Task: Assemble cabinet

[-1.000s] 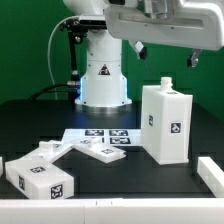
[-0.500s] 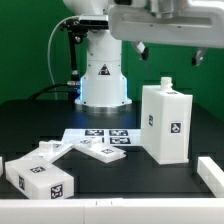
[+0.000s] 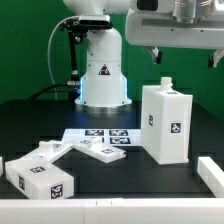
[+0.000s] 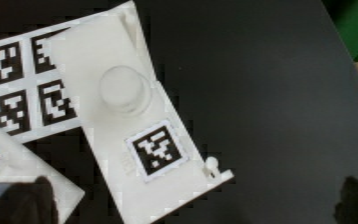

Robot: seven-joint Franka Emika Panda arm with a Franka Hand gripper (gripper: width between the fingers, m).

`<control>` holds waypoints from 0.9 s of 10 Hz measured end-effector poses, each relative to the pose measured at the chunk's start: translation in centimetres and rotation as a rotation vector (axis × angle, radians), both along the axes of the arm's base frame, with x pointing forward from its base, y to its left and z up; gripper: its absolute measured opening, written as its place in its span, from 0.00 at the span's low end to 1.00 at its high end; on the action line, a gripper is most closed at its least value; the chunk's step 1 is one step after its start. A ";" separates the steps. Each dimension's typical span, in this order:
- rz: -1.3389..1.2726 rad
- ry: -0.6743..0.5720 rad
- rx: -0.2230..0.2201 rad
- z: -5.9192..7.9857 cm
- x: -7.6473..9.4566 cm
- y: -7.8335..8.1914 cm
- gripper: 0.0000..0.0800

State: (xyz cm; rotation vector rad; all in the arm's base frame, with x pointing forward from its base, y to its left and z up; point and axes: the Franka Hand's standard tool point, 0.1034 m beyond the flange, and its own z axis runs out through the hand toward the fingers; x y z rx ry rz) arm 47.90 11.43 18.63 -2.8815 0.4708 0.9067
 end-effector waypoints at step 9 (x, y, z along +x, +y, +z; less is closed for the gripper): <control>0.459 -0.054 0.069 -0.9 2.6 1.2 1.00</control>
Offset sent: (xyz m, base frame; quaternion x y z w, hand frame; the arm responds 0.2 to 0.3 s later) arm 0.0268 0.0348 -0.0093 -0.1230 -0.0782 -0.2608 0.9543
